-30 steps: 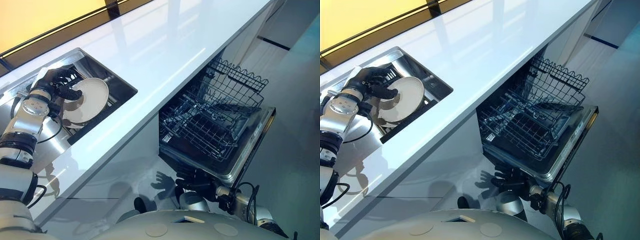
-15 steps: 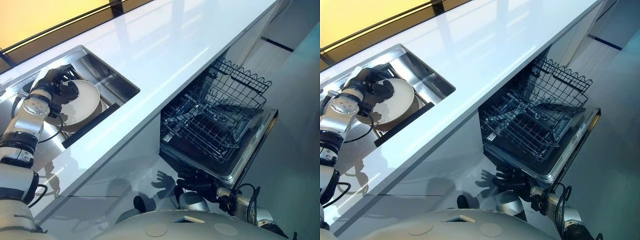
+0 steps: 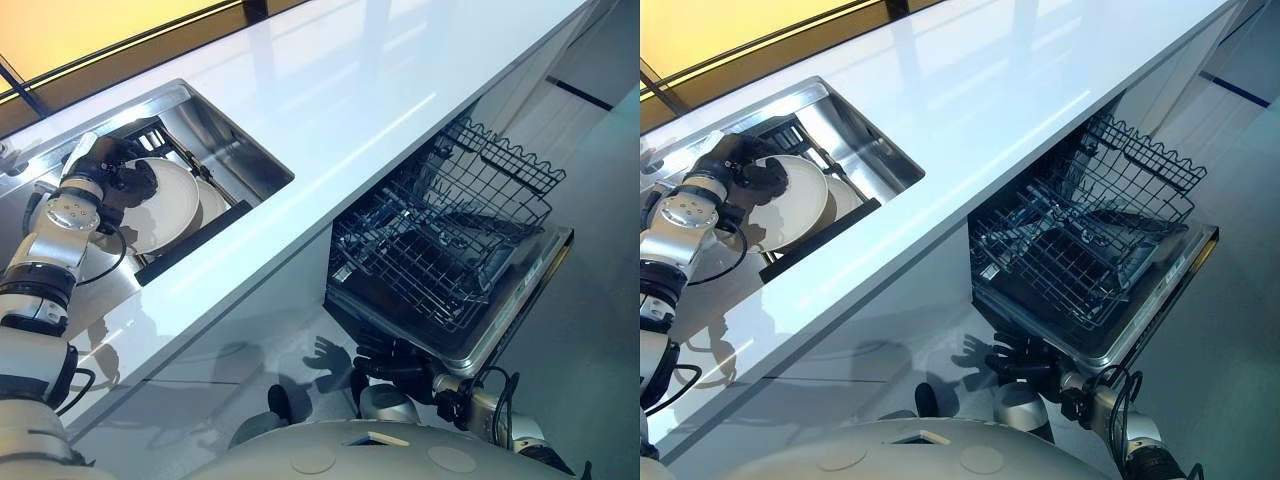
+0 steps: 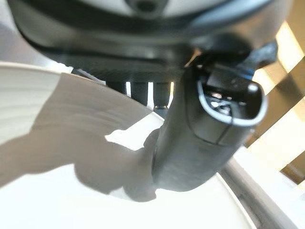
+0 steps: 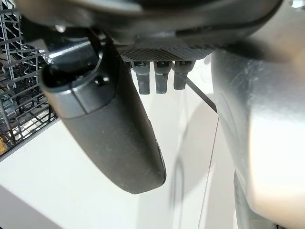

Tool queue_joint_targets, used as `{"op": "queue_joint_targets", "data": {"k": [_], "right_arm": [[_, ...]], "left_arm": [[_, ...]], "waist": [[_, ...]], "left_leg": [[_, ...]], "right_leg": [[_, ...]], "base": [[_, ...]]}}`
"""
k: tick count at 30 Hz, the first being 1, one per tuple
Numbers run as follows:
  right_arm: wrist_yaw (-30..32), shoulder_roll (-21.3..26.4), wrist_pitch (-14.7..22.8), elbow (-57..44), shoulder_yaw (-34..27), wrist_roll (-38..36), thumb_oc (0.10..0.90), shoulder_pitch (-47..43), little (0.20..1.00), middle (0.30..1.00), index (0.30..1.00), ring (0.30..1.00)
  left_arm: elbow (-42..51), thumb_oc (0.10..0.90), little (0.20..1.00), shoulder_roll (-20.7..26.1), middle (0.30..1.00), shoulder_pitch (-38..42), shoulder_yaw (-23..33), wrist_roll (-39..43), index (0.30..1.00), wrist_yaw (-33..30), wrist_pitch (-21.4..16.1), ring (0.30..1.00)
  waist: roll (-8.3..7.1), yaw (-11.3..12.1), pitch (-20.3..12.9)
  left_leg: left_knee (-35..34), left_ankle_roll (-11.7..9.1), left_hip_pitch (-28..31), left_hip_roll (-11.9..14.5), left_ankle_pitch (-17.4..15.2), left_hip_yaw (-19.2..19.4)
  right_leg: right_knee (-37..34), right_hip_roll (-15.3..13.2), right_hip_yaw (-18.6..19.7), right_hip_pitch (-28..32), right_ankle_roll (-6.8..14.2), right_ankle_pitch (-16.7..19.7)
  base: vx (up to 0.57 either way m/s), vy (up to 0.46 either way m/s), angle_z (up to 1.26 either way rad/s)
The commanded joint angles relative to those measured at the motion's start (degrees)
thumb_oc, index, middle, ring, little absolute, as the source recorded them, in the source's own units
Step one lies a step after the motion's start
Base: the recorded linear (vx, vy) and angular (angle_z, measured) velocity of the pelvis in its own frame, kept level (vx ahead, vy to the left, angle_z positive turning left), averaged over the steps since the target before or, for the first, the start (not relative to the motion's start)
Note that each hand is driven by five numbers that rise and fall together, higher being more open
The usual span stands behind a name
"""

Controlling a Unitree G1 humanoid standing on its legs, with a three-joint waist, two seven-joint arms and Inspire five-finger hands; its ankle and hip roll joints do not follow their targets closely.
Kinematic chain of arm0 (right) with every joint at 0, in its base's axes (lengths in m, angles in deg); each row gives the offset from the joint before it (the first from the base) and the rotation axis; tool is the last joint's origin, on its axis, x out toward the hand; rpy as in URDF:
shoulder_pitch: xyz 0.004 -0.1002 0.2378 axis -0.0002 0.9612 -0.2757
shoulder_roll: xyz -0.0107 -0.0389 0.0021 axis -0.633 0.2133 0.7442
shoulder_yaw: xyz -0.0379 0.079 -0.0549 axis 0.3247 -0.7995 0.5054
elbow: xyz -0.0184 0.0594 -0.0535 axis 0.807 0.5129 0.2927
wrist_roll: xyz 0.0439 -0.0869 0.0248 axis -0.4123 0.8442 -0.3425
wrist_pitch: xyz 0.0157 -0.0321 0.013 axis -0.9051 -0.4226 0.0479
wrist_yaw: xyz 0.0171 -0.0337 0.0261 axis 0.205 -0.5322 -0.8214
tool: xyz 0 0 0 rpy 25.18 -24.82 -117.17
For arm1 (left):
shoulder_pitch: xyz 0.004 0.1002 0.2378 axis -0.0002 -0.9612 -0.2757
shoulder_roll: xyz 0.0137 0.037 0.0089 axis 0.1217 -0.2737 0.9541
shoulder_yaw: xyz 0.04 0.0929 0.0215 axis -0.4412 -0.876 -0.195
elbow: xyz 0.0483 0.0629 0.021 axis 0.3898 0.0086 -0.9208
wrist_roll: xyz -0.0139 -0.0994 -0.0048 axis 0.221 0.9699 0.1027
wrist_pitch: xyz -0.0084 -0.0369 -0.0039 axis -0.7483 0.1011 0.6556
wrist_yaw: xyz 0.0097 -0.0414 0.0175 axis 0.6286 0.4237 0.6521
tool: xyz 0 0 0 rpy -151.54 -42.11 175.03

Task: Pick up plates and place into dishwasher.

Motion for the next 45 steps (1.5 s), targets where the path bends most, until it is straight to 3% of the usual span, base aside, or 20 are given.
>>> {"op": "queue_joint_targets", "data": {"k": [1, 5, 11, 14, 16, 18, 21, 24, 29, 31, 32, 35, 37, 39, 41, 45], "right_arm": [[-0.45, -1.31, 5.37, -3.48, 2.24, -5.08, 0.800, -1.21, 0.900, 0.900, 0.900, 0.900], [-2.51, -1.02, 6.50, -7.46, 2.11, -10.32, 0.800, -2.43, 0.900, 0.900, 0.900, 0.900], [-9.32, -0.22, 4.18, -20.04, 1.00, -25.57, 0.800, -6.20, 0.900, 0.900, 0.900, 0.900], [-13.97, -0.49, 0.16, -29.47, -2.72, -32.02, 0.800, -8.62, 0.900, 0.900, 0.900, 0.900], [-14.59, -0.27, -0.10, -30.03, -3.11, -32.60, 0.800, -8.84, 0.900, 0.900, 0.900, 0.900], [-15.53, -0.10, -4.81, -33.65, -6.32, -36.82, 0.800, -11.19, 0.900, 0.900, 0.900, 0.900], [-16.25, -0.27, -6.37, -36.45, -8.62, -40.33, 0.800, -12.92, 0.900, 0.900, 0.900, 0.900], [-12.18, -0.09, -1.34, -40.41, -12.64, -40.62, 0.800, -14.59, 0.900, 0.900, 0.900, 0.900], [-1.28, 6.03, 12.09, -41.89, -24.01, -25.14, 0.800, -13.87, 0.900, 0.900, 0.900, 0.900], [-0.13, 6.83, 12.51, -42.57, -25.82, -24.00, 0.800, -13.45, 0.900, 0.900, 0.900, 0.900], [2.77, 9.58, 16.80, -43.76, -31.39, -20.69, 0.800, -12.57, 0.900, 0.900, 0.900, 0.900], [7.24, 12.80, 20.05, -45.35, -36.66, -20.32, 0.800, -13.80, 0.900, 0.900, 0.900, 0.900], [11.66, 14.38, 22.61, -45.10, -38.30, -18.26, 0.800, -15.86, 0.900, 0.900, 0.900, 0.900], [16.99, 16.17, 28.06, -44.19, -38.36, -11.29, 0.800, -18.95, 0.900, 0.900, 0.900, 0.900], [18.78, 17.63, 28.76, -45.25, -38.13, -10.34, 0.800, -20.77, 0.900, 0.900, 0.900, 0.900], [12.13, 17.11, 22.35, -46.39, -34.13, -14.02, 0.800, -25.95, 0.900, 0.900, 0.900, 0.900]], "left_arm": [[4.88, 0.100, 0.200, 5.14, 0.300, 10.19, 6.79, 4.81, 0.300, -11.40, -10.65, 0.300], [10.90, 0.100, 0.200, 4.07, 0.300, 8.68, 10.72, 6.76, 0.300, -14.59, -13.42, 0.300], [16.68, 0.100, 0.200, 3.40, 0.300, 6.82, 13.53, 5.26, 0.300, -16.16, -16.95, 0.300], [16.44, 0.100, 0.200, 3.97, 0.300, 8.76, 13.26, 3.94, 0.300, -17.31, -19.67, 0.300], [16.28, 0.100, 0.200, 4.05, 0.300, 9.04, 13.10, 3.91, 0.300, -17.50, -19.99, 0.300], [15.87, 0.100, 0.200, 4.35, 0.300, 10.59, 13.27, 3.15, 0.300, -18.54, -21.38, 0.300], [16.07, 0.100, 0.200, 4.33, 0.300, 11.42, 13.76, 1.37, 0.300, -20.13, -22.07, 0.300], [16.92, 0.100, 0.200, 4.02, 0.300, 11.55, 14.57, -1.53, 0.300, -23.01, -22.78, 0.300], [18.29, 0.100, 0.200, 4.92, 0.300, 10.52, 17.42, -5.30, 0.300, -26.72, -23.96, 0.300], [18.80, 0.100, 0.200, 5.15, 0.300, 10.18, 18.17, -5.88, 0.300, -27.04, -23.65, 0.300], [20.04, 0.100, 0.200, 5.83, 0.300, 9.08, 20.22, -7.75, 0.300, -28.54, -23.65, 0.300], [21.35, 0.100, 0.200, 6.00, 0.300, 8.39, 21.73, -9.20, 0.300, -30.52, -23.43, 0.300], [21.58, 0.100, 0.200, 5.74, 0.300, 8.89, 21.59, -10.04, 0.300, -31.74, -23.02, 0.300], [21.52, 0.100, 0.200, 5.43, 0.300, 10.67, 20.35, -11.02, 0.300, -33.23, -22.17, 0.300], [22.11, 0.100, 0.200, 5.12, 0.300, 12.08, 19.25, -11.90, 0.300, -34.18, -20.76, 0.300], [21.84, 0.100, 0.200, 3.51, 0.300, 14.90, 16.83, -12.45, 0.300, -37.10, -19.74, 0.300]], "waist": [[1.87, 0.13, -2.44], [1.86, 0.62, -2.58], [2.40, 1.18, -2.86], [2.86, 0.73, -3.62], [2.89, 0.70, -3.67], [3.05, 0.40, -4.53], [3.18, 0.00, -5.09], [3.37, -0.82, -5.71], [3.41, -3.38, -6.29], [3.49, -3.74, -6.39], [3.41, -5.06, -6.66], [3.44, -6.19, -6.91], [3.69, -6.56, -7.13], [3.85, -6.66, -7.36], [4.04, -6.84, -7.59], [4.08, -6.10, -8.19]], "left_leg": [[1.03, 3.02, 1.65, -4.20, -7.09, 2.51], [0.93, 2.75, 1.72, -4.08, -6.99, 1.96], [0.84, 2.77, 1.73, -3.96, -7.16, 1.96], [0.64, 2.70, 1.65, -3.82, -7.18, 2.57], [0.62, 2.70, 1.63, -3.81, -7.18, 2.62], [0.52, 2.60, 1.72, -3.75, -7.22, 3.08], [0.46, 2.69, 1.84, -3.79, -7.25, 3.34], [0.37, 2.63, 1.91, -3.71, -7.27, 4.09], [0.36, 2.53, 2.18, -3.62, -7.70, 5.72], [0.36, 2.49, 2.14, -3.58, -7.75, 6.00], [0.36, 2.41, 2.31, -3.51, -7.95, 6.95], [0.36, 2.52, 2.63, -3.62, -8.36, 7.67], [0.36, 2.65, 2.99, -3.75, -8.94, 7.82], [0.36, 2.63, 3.00, -3.78, -8.79, 8.17], [0.36, 2.81, 3.27, -3.86, -9.22, 8.10], [0.36, 2.74, 3.06, -3.70, -8.72, 8.56]], "right_leg": [[3.96, 4.19, 0.22, -4.43, 3.13, -0.96], [3.76, 4.38, 0.36, -4.12, 2.72, -1.08], [3.78, 4.62, 0.86, -4.08, 2.22, -1.56], [3.90, 4.72, 1.15, -4.25, 2.27, -1.87], [3.93, 4.74, 1.15, -4.29, 2.27, -1.88], [3.88, 4.84, 1.40, -4.28, 2.25, -1.97], [3.80, 5.03, 1.83, -4.23, 2.09, -1.93], [3.75, 5.27, 2.27, -4.33, 1.96, -1.84], [4.02, 5.47, 3.42, -4.67, 2.00, -1.71], [4.11, 5.54, 3.65, -4.83, 2.02, -1.69], [4.22, 5.65, 4.11, -5.04, 2.10, -1.64], [4.12, 5.83, 4.56, -4.92, 2.09, -1.65], [4.19, 5.86, 4.72, -4.70, 2.20, -2.09], [4.33, 5.94, 4.83, -4.88, 2.12, -1.85], [4.32, 5.90, 5.02, -4.59, 2.23, -2.23], [4.57, 5.71, 4.70, -4.86, 2.12, -1.93]], "base": [[-0.04, -0.025, 0.03], [-0.06, -0.024, 0.04], [-0.09, -0.008, 0.01], [-0.12, 0.004, -0.02], [-0.06, 0.001, -0.02], [-0.08, 0.002, -0.03], [-0.05, 0.005, -0.08], [-0.04, 0.016, -0.06], [-0.03, 0.034, -0.07], [-0.03, 0.025, -0.15], [-0.03, 0.033, -0.23], [-0.02, 0.039, -0.23], [-0.02, 0.029, -0.24], [-0.05, 0.015, -0.33], [-0.03, 0.019, -0.22], [-0.05, -0.007, -0.13]]}}
